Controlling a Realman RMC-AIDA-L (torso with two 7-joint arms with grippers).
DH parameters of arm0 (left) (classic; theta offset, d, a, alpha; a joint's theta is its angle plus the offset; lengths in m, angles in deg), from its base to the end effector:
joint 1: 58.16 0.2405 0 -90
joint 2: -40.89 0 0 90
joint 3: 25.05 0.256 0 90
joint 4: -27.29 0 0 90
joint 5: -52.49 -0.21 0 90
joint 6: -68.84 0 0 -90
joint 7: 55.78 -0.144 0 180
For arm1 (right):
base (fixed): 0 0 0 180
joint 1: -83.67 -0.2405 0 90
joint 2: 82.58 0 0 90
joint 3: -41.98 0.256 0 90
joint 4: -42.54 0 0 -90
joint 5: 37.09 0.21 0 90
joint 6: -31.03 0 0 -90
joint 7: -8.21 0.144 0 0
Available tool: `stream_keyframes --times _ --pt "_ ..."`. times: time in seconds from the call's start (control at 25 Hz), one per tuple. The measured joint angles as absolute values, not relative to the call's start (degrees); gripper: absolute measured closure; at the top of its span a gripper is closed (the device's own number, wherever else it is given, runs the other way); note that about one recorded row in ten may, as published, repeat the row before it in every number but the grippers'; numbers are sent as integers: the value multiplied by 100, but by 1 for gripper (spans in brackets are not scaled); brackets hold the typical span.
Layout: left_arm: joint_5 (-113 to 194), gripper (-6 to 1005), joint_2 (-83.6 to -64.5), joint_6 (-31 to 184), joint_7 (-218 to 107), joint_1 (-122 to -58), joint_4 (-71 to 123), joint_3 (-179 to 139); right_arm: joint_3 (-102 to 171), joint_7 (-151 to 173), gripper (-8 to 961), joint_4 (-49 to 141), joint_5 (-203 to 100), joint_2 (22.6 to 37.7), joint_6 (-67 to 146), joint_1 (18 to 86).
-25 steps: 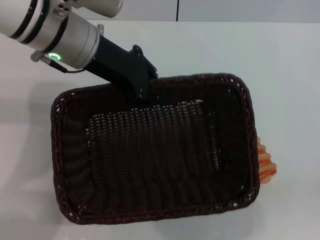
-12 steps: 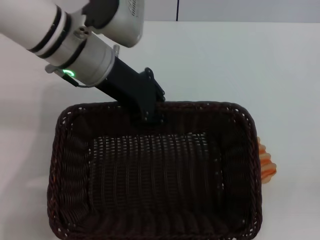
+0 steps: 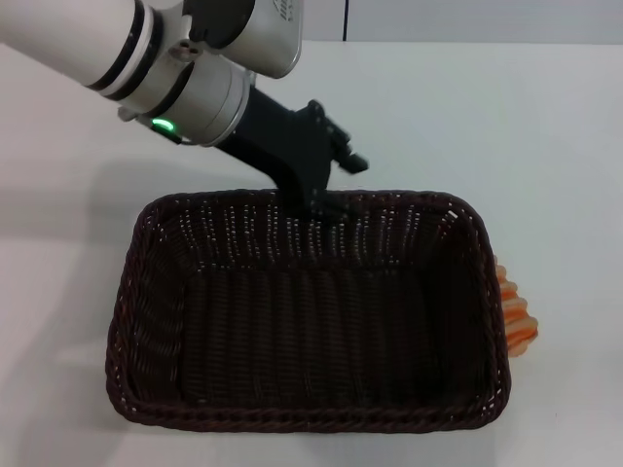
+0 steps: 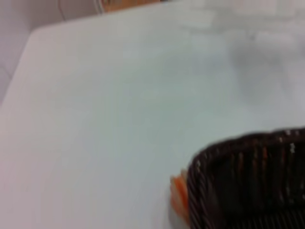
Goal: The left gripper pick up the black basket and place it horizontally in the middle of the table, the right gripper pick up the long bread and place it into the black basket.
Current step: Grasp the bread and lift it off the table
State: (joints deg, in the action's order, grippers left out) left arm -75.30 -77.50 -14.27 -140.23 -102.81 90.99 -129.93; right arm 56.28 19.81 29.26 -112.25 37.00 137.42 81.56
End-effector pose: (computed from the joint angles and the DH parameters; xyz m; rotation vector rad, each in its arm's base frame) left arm -0.1174 0.3808 -0.0252 -2.9998 0.2502 0.1263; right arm 0.3821 0.1447 0.0537 -0.8892 0.4608 0.7925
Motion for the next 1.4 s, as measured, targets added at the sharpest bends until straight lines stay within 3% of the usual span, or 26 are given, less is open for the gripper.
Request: stream_keyframes --times 0.16,0.24,0.48,0.52,0.64,0.68,0.88,1.0,1.16,1.4 --pt "-7385 493 -7749 -1348 -14121 -10281 9210 -13019 5580 1980 130 2929 -11231 3695 13731 8156" --pt "-7207 397 -7759 -546 -14134 -9971 9775 -13004 5429 1980 130 2938 -11232 3694 13714 8144" --pt "-5895 402 -7754 3479 -15224 -8377 10826 -11467 4645 1981 129 3035 -11233 3678 13604 8082" --pt "-5537 402 -7733 5340 -15822 -8034 10796 -10545 4444 1980 129 3065 -11234 3679 13596 8066" --pt "-5569 403 -7735 6940 -16001 -7957 10579 -9893 3921 1981 131 3090 -11234 3679 13533 8004" --pt "-6206 403 -7752 8965 -15675 -7936 10009 -9257 3744 1981 131 3091 -11234 3676 13481 7973" --pt "-8280 404 -7744 11695 -13289 -7686 8864 -8861 2995 1875 135 3080 -11234 3674 13215 7809" --pt "-8813 404 -7724 12270 -11619 -7503 8555 -8985 2609 1705 138 3027 -11234 3690 13046 7698" --pt "-9801 405 -7711 12888 -6990 -7623 6569 -9937 2001 1660 141 2824 -11239 3694 12672 7428" --pt "-9902 406 -7762 13373 -5562 -7979 5108 -10393 1694 1332 146 2581 -11274 3697 12233 7190"
